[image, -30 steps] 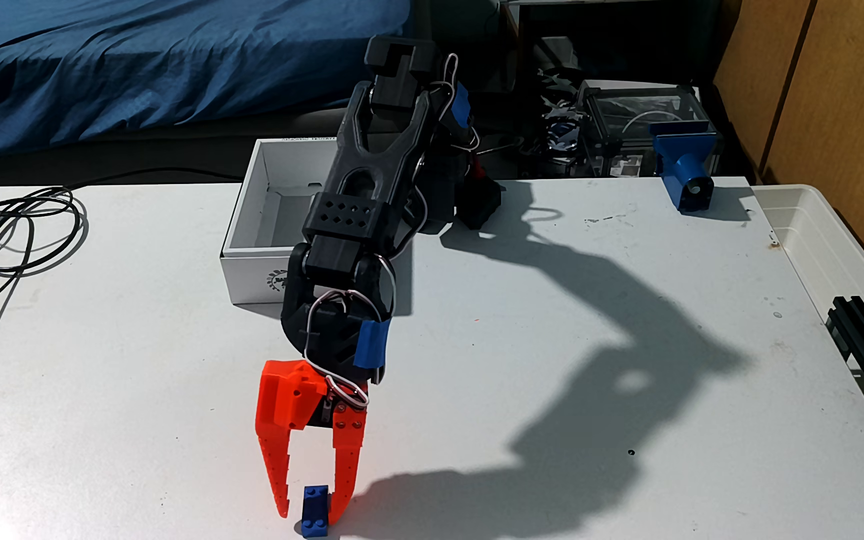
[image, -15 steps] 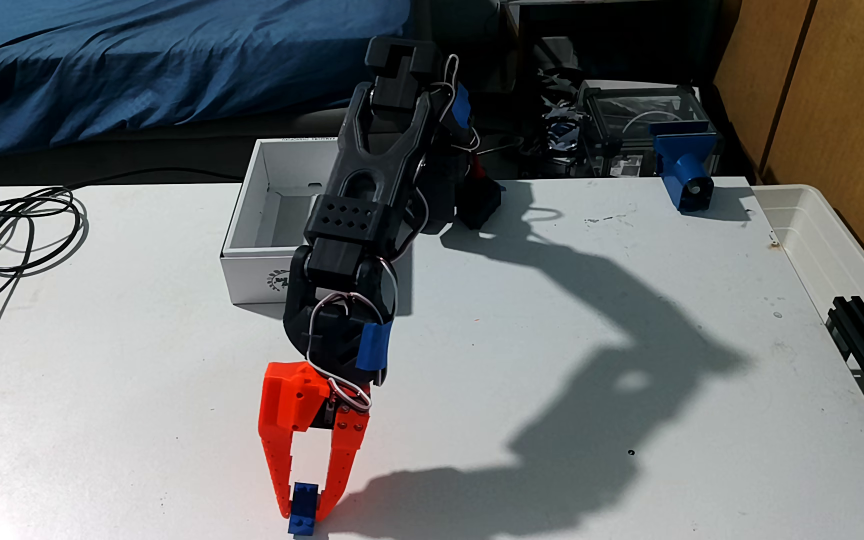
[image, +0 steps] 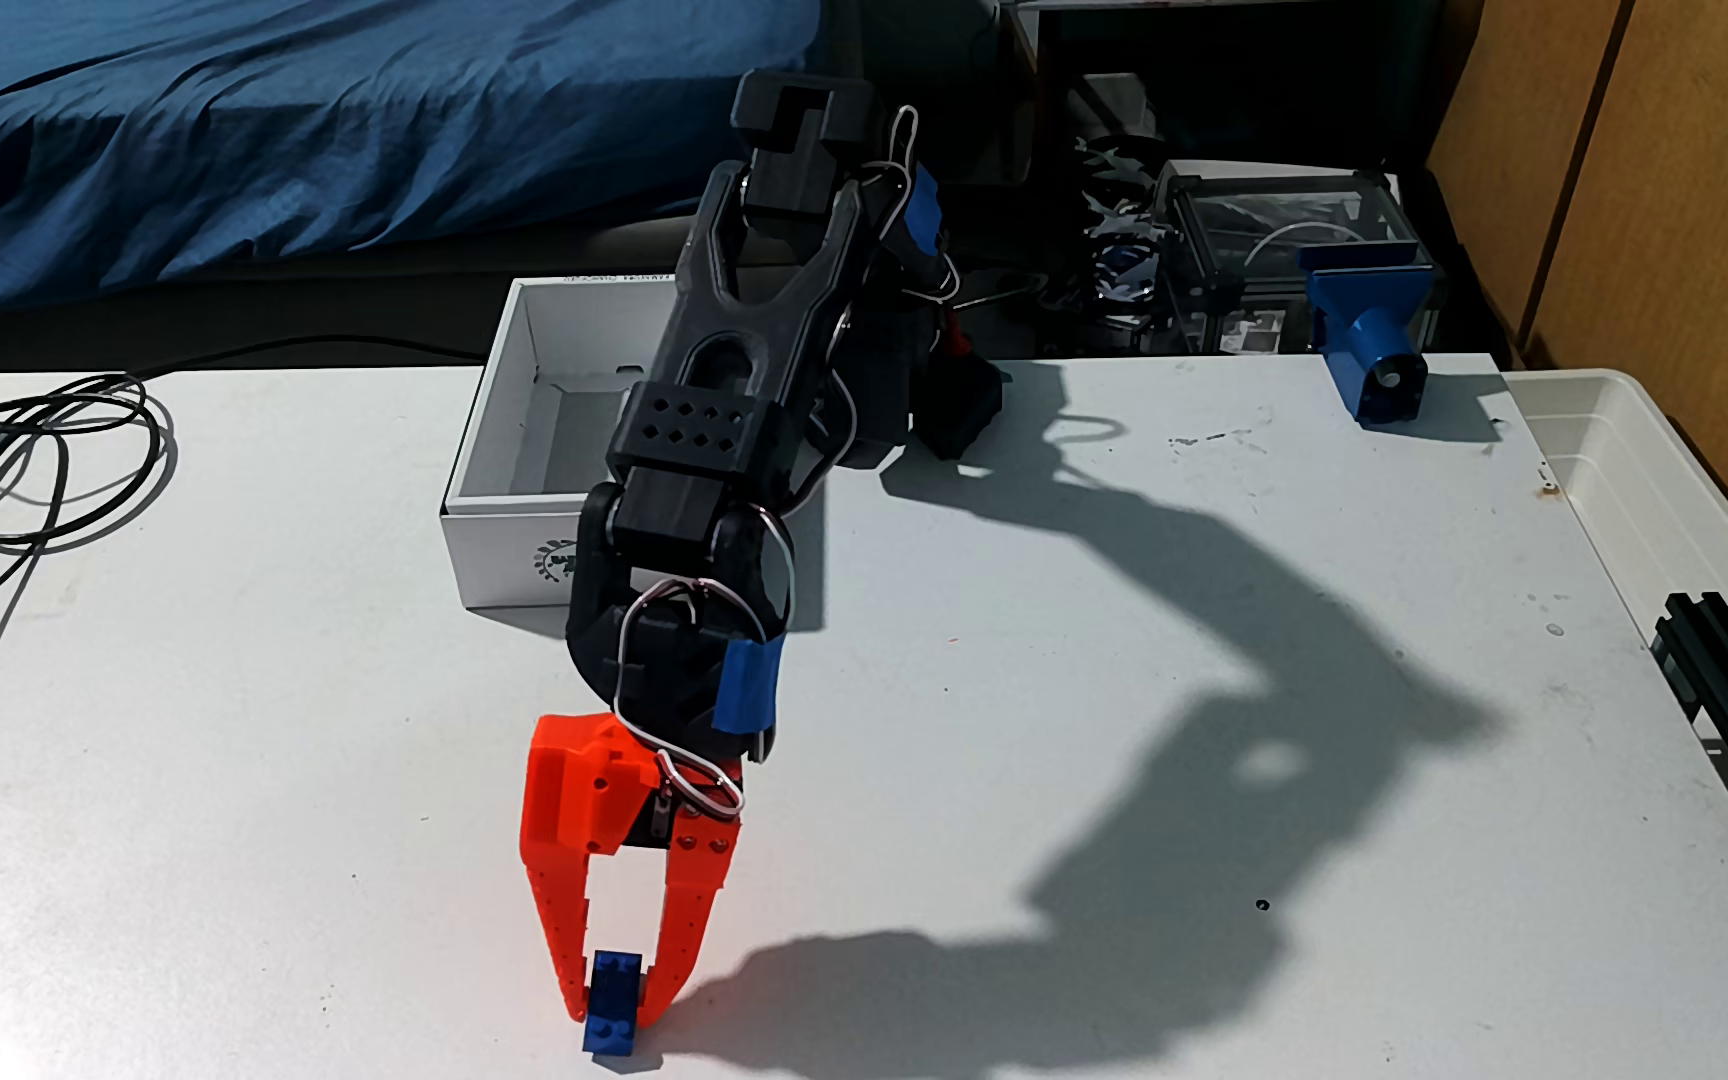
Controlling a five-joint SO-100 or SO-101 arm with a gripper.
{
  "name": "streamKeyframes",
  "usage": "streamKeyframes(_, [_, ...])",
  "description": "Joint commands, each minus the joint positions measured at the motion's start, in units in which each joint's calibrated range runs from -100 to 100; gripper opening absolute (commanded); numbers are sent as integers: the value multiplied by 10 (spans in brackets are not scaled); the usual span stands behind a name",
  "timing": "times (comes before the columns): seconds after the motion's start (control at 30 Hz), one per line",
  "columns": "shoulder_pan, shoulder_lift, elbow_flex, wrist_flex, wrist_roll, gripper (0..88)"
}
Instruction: Grab the blue brick and place in box
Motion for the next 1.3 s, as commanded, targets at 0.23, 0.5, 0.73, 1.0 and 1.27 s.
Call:
streamKeyframes(0.23, [-6, -98, 0, 138, -34, 7])
streamKeyframes(0.5, [1, -182, 0, 281, -39, 7])
streamKeyframes(0.73, [37, -254, 0, 400, -45, 7])
streamKeyframes(1.0, [104, -333, 0, 503, -41, 8])
streamKeyframes(1.27, [178, -383, 6, 587, -38, 8])
